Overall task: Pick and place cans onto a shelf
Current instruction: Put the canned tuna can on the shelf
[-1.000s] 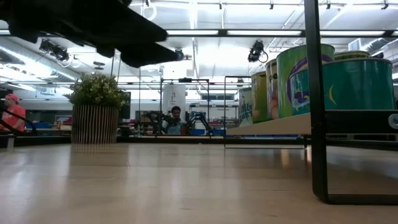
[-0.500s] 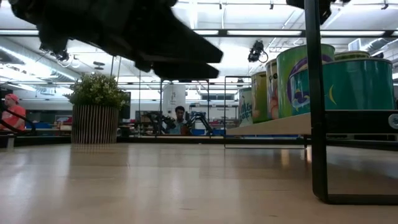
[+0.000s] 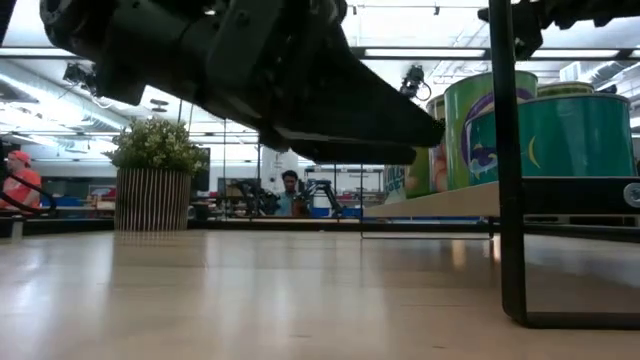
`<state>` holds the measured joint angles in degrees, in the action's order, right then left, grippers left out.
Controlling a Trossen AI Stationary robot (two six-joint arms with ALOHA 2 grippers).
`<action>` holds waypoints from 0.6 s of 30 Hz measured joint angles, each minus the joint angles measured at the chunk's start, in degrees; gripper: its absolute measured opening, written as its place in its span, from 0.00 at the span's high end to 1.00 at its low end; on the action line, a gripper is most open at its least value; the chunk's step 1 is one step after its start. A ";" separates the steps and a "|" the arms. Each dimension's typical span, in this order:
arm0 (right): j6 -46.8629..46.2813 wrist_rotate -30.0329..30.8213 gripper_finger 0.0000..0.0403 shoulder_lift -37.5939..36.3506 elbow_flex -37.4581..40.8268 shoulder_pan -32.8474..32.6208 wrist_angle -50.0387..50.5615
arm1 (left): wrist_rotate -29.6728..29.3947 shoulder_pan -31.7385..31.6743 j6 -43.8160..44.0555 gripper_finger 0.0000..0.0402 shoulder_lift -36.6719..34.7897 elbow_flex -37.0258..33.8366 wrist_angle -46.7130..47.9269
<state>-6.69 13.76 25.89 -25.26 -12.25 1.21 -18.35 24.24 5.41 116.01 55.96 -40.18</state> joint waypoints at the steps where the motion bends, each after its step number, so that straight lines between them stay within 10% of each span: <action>1: 0.18 0.00 0.52 -0.90 -0.01 0.00 -0.19 | -0.96 0.40 -0.53 0.02 0.76 0.70 -0.05; 18: -2.03 1.73 0.52 -5.32 -0.06 -0.02 3.83 | -8.46 3.06 -2.85 0.02 3.76 5.64 1.00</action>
<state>-8.72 15.49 20.56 -25.32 -12.27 5.04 -26.81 27.30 2.55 119.77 61.60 -39.18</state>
